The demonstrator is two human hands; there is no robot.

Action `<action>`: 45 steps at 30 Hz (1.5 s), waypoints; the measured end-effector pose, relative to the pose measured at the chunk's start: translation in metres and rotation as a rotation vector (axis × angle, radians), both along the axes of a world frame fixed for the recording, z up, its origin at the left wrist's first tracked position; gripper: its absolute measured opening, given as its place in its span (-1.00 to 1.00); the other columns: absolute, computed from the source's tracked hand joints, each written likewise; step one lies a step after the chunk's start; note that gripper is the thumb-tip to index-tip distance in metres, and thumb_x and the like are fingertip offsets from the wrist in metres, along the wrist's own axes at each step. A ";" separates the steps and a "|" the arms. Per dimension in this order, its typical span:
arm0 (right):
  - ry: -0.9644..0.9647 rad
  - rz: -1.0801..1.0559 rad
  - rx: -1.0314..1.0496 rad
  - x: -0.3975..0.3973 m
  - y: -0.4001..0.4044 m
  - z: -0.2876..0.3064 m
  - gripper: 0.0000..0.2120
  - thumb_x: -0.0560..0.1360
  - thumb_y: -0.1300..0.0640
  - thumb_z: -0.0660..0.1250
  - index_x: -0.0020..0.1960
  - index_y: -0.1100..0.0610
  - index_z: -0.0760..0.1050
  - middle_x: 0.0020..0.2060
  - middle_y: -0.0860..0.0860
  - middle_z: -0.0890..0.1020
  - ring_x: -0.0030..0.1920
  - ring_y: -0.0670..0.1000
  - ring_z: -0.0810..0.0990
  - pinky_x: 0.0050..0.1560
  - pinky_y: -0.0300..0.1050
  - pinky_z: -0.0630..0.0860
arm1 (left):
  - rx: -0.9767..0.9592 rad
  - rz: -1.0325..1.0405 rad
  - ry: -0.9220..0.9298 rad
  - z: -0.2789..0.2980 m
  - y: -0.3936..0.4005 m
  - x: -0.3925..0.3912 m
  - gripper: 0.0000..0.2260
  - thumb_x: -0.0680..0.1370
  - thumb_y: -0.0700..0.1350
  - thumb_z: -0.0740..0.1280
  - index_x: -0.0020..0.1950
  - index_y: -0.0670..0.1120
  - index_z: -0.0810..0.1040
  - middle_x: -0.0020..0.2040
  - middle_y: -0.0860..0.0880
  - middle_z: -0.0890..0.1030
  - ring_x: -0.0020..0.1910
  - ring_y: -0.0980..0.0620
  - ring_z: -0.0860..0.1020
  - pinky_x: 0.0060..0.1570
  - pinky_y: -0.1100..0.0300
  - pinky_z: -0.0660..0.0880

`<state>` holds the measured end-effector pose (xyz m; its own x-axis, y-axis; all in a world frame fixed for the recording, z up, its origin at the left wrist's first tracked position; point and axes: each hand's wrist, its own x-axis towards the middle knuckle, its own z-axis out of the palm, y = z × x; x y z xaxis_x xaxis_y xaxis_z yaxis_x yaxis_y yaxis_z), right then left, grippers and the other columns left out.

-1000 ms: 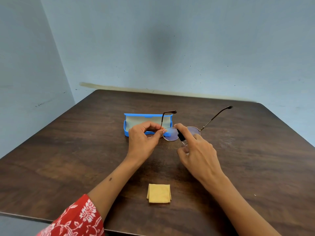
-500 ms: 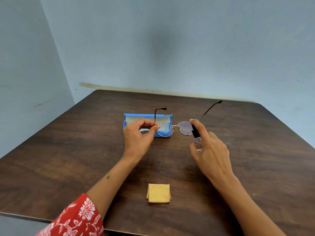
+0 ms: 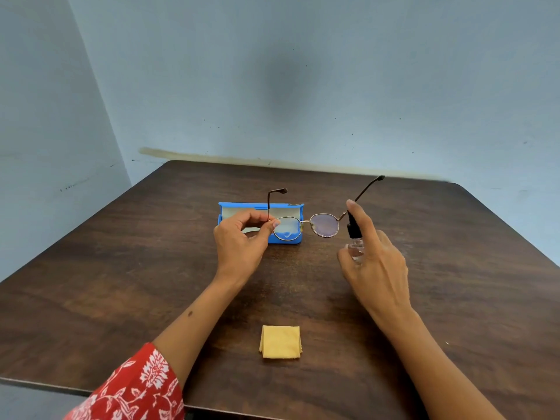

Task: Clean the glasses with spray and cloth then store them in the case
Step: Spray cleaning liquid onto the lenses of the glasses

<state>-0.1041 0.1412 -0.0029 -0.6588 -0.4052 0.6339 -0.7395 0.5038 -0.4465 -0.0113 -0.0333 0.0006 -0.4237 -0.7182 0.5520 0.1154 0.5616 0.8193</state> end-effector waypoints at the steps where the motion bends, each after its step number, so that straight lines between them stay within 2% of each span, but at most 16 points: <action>1: -0.007 0.006 -0.047 0.000 0.000 0.000 -0.25 0.38 0.18 0.34 0.41 -0.29 0.09 -0.20 -0.03 0.53 -0.37 -0.04 0.47 -0.28 -0.17 0.37 | 0.002 0.001 0.000 0.000 0.000 0.000 -0.91 0.39 -0.22 0.50 -0.19 -0.06 0.65 -0.27 0.15 0.62 -0.23 0.25 0.59 -0.26 0.50 0.48; 6: -0.116 0.003 -0.330 -0.005 0.000 -0.002 -0.27 0.39 0.21 0.36 0.42 -0.06 0.06 -0.25 -0.03 0.60 -0.32 -0.09 0.57 -0.19 -0.20 0.44 | 0.000 0.001 -0.018 -0.001 -0.001 0.001 -0.92 0.39 -0.22 0.49 -0.16 -0.07 0.65 -0.27 0.15 0.61 -0.22 0.31 0.58 -0.26 0.50 0.48; 8: -0.144 0.026 -0.348 -0.013 -0.002 -0.002 -0.39 0.47 0.18 0.33 0.42 0.05 0.11 -0.09 0.04 0.60 -0.27 -0.10 0.57 -0.21 -0.28 0.43 | 0.007 0.001 -0.028 -0.002 -0.001 0.000 -0.91 0.40 -0.22 0.49 -0.16 -0.06 0.64 -0.27 0.17 0.60 -0.22 0.33 0.57 -0.25 0.51 0.47; 10: -0.129 0.037 -0.322 -0.022 -0.006 -0.002 -0.51 0.52 0.15 0.29 0.38 0.18 0.20 0.09 0.11 0.53 -0.15 -0.06 0.53 -0.21 -0.37 0.31 | 0.014 0.001 -0.035 -0.002 -0.002 0.000 -0.90 0.40 -0.21 0.48 -0.15 -0.05 0.64 -0.26 0.18 0.59 -0.21 0.36 0.57 -0.24 0.52 0.47; 13: -0.123 0.010 -0.335 -0.033 -0.013 -0.003 -0.57 0.53 0.16 0.30 0.32 0.28 0.28 0.13 0.17 0.48 0.02 0.05 0.48 -0.11 -0.37 0.23 | 0.020 0.004 -0.046 -0.003 -0.003 0.000 -0.91 0.40 -0.21 0.48 -0.13 -0.07 0.64 -0.25 0.18 0.59 -0.20 0.36 0.57 -0.25 0.52 0.47; 18: -0.205 -0.044 -0.328 -0.047 -0.022 -0.006 -0.56 0.52 0.12 0.33 0.30 0.26 0.28 0.17 0.16 0.48 0.09 0.16 0.49 -0.05 -0.19 0.29 | 0.022 0.013 -0.059 -0.004 -0.003 0.000 -0.92 0.41 -0.21 0.47 -0.11 -0.10 0.65 -0.24 0.11 0.60 -0.21 0.23 0.59 -0.23 0.51 0.49; 25: -0.344 -0.055 -0.314 -0.054 -0.023 -0.002 -0.53 0.51 0.12 0.34 0.32 0.24 0.24 0.20 0.15 0.47 0.12 0.15 0.48 -0.08 -0.18 0.27 | 0.023 0.017 -0.074 -0.004 -0.004 -0.001 -0.90 0.41 -0.20 0.47 -0.09 -0.12 0.65 -0.22 0.08 0.61 -0.20 0.23 0.58 -0.23 0.53 0.47; 30: -0.451 -0.141 -0.312 -0.036 -0.010 0.010 -0.22 0.36 0.15 0.48 0.43 0.21 0.13 0.36 0.15 0.30 0.32 0.12 0.30 0.21 -0.09 0.27 | 0.013 0.021 -0.087 -0.004 -0.004 0.000 -0.91 0.42 -0.19 0.47 -0.10 -0.11 0.66 -0.23 0.07 0.62 -0.21 0.24 0.58 -0.19 0.52 0.48; 31: -0.458 -0.178 -0.347 -0.025 -0.005 0.014 -0.23 0.35 0.15 0.49 0.42 0.19 0.15 0.35 0.14 0.30 0.30 0.10 0.32 0.20 -0.12 0.27 | 0.012 0.022 -0.091 -0.004 -0.004 0.000 -0.92 0.42 -0.18 0.47 -0.11 -0.10 0.66 -0.23 0.08 0.62 -0.21 0.25 0.58 -0.18 0.51 0.49; 33: -0.498 -0.186 -0.403 0.000 0.005 0.019 -0.40 0.36 0.12 0.47 0.31 0.14 0.29 0.21 0.08 0.45 0.12 0.03 0.47 0.07 -0.23 0.33 | 0.017 0.027 -0.097 -0.005 -0.004 -0.001 -0.92 0.41 -0.17 0.48 -0.11 -0.09 0.66 -0.24 0.10 0.61 -0.21 0.27 0.58 -0.18 0.51 0.50; 35: -0.616 -0.055 -0.282 0.031 0.012 0.020 -0.65 0.38 0.07 0.46 0.11 0.06 0.44 -0.03 -0.03 0.59 -0.13 -0.07 0.55 -0.18 -0.35 0.38 | 0.025 0.030 -0.099 -0.005 -0.004 0.000 -0.92 0.41 -0.17 0.48 -0.11 -0.09 0.66 -0.24 0.10 0.61 -0.21 0.27 0.58 -0.19 0.50 0.50; 37: -0.752 0.131 0.012 0.062 0.014 0.019 -0.74 0.36 -0.02 0.48 -0.03 0.00 0.50 -0.19 -0.09 0.60 -0.23 -0.16 0.53 -0.33 -0.46 0.36 | 0.025 0.026 -0.094 -0.005 -0.003 0.000 -0.93 0.41 -0.17 0.48 -0.13 -0.09 0.66 -0.25 0.11 0.62 -0.22 0.26 0.58 -0.18 0.47 0.52; 39: -0.789 0.266 0.275 0.085 0.009 0.018 -0.71 0.31 -0.09 0.50 -0.07 -0.03 0.49 -0.19 -0.13 0.58 -0.20 -0.19 0.53 -0.24 -0.40 0.43 | 0.016 0.019 -0.090 -0.006 -0.002 0.002 -0.94 0.40 -0.18 0.49 -0.16 -0.07 0.65 -0.28 0.15 0.60 -0.23 0.31 0.57 -0.18 0.46 0.51; 42: -0.699 0.282 0.458 0.098 -0.001 0.017 -0.61 0.30 -0.05 0.52 0.03 -0.02 0.45 -0.10 -0.12 0.52 -0.04 -0.08 0.52 0.04 -0.16 0.47 | 0.003 0.013 -0.102 -0.009 -0.003 0.004 -0.93 0.40 -0.18 0.49 -0.16 -0.06 0.64 -0.28 0.20 0.58 -0.22 0.38 0.55 -0.15 0.48 0.50; 44: -0.731 0.286 0.525 0.098 -0.006 0.016 -0.55 0.28 -0.02 0.55 0.07 0.00 0.44 -0.06 -0.06 0.52 0.04 -0.01 0.52 0.05 -0.12 0.48 | 0.008 0.009 -0.108 -0.011 -0.002 0.004 -0.92 0.40 -0.19 0.49 -0.14 -0.07 0.65 -0.27 0.19 0.58 -0.21 0.39 0.55 -0.15 0.50 0.49; 45: -0.762 0.295 0.542 0.096 -0.007 0.015 -0.58 0.26 -0.02 0.56 0.02 -0.01 0.46 -0.06 -0.03 0.55 0.02 0.00 0.54 0.01 -0.12 0.49 | 0.015 0.005 -0.106 -0.012 -0.002 0.004 -0.92 0.40 -0.19 0.49 -0.14 -0.08 0.65 -0.27 0.17 0.59 -0.22 0.39 0.55 -0.15 0.50 0.49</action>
<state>-0.0076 0.1339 0.0120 -0.6398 -0.7300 -0.2402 -0.4783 0.6228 -0.6191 -0.0073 -0.0354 -0.0110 -0.4751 -0.7283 0.4937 0.0250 0.5497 0.8350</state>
